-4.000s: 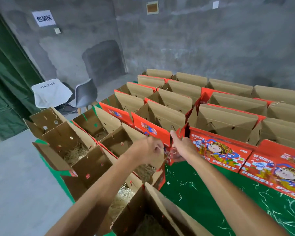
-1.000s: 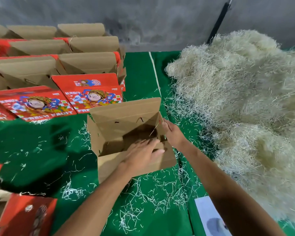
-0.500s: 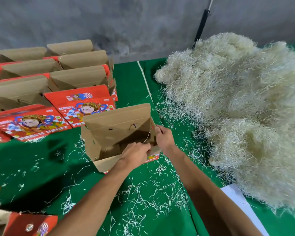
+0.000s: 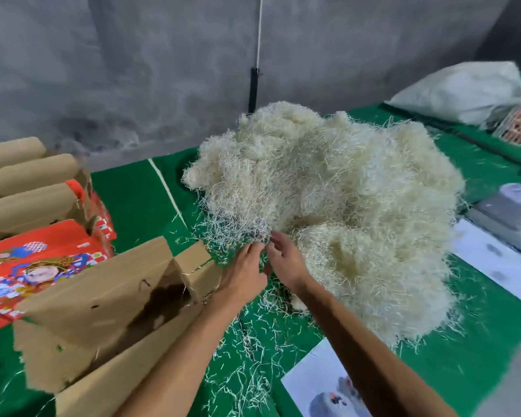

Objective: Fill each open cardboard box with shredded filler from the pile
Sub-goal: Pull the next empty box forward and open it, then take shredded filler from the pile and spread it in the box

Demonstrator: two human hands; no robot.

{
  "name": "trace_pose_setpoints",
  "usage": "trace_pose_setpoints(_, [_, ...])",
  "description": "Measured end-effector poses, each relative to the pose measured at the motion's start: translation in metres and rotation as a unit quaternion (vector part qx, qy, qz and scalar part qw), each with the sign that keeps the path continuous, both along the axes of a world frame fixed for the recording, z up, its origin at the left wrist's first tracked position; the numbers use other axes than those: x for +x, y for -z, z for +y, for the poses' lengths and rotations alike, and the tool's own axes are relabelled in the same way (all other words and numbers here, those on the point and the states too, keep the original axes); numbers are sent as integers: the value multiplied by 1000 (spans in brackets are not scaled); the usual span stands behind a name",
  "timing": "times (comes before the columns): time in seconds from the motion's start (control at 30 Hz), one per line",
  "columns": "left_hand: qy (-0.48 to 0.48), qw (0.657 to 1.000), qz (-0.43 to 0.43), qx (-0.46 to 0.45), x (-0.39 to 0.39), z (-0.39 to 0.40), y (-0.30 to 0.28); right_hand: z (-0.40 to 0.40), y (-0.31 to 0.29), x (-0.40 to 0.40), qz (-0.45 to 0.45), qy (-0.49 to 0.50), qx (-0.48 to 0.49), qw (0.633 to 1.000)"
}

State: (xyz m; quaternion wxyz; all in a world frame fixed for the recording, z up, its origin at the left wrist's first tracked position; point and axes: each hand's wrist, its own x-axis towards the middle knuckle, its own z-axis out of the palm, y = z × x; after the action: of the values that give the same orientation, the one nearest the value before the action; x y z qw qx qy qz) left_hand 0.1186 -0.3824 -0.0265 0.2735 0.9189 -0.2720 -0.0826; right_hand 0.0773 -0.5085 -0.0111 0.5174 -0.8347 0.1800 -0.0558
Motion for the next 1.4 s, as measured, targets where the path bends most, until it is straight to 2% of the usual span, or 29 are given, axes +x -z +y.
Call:
trace_pose_setpoints(0.1, [30,994,93,-40,-2,-55,10,-53,2,-18,20,35,-15,999])
trace_pose_setpoints(0.17, [35,980,185,-60,-5,-86,18,-86,11,-27,34,47,-62,996])
trace_pose_setpoints(0.2, [15,963,257,-76,-6,-101,21,-102,17,-29,45,51,-86,994])
trace_pose_setpoints(0.3, [-105,874,461,-115,-7,-132,35,-134,37,-32,75,46,-117,989])
trace_pose_setpoints(0.43, [-195,803,541,-160,0,-157,55,-153,76,-12,115,19,-166,979])
trace_pose_setpoints(0.5, [-220,785,554,-171,2,-165,62,-154,94,-7,138,19,-126,982])
trace_pose_setpoints(0.67, [-257,746,594,-156,5,-178,75,-130,118,-11,144,39,76,986])
trace_pose_setpoints(0.77, [-311,748,550,-201,10,-177,79,-126,115,-17,109,88,181,973])
trace_pose_setpoints(0.83, [-321,767,504,-234,18,-172,72,-128,106,-18,54,131,221,965])
trace_pose_setpoints(0.93, [-321,787,443,-286,39,-160,43,-131,89,-9,-33,198,220,955])
trace_pose_setpoints(1.03, [-343,772,385,-371,61,-134,3,-124,70,0,-61,185,219,956])
trace_pose_setpoints(1.1, [-343,757,367,-418,73,-111,-22,-116,60,0,-44,152,208,965])
trace_pose_setpoints(1.27, [-275,753,384,-458,74,-54,-72,-65,20,5,-4,79,191,978])
trace_pose_setpoints(1.37, [-267,717,456,-455,63,-27,-90,-32,-8,12,-26,43,165,985])
trace_pose_setpoints(1.4, [-249,717,466,-454,57,-15,-99,-22,-18,13,-35,29,169,985])
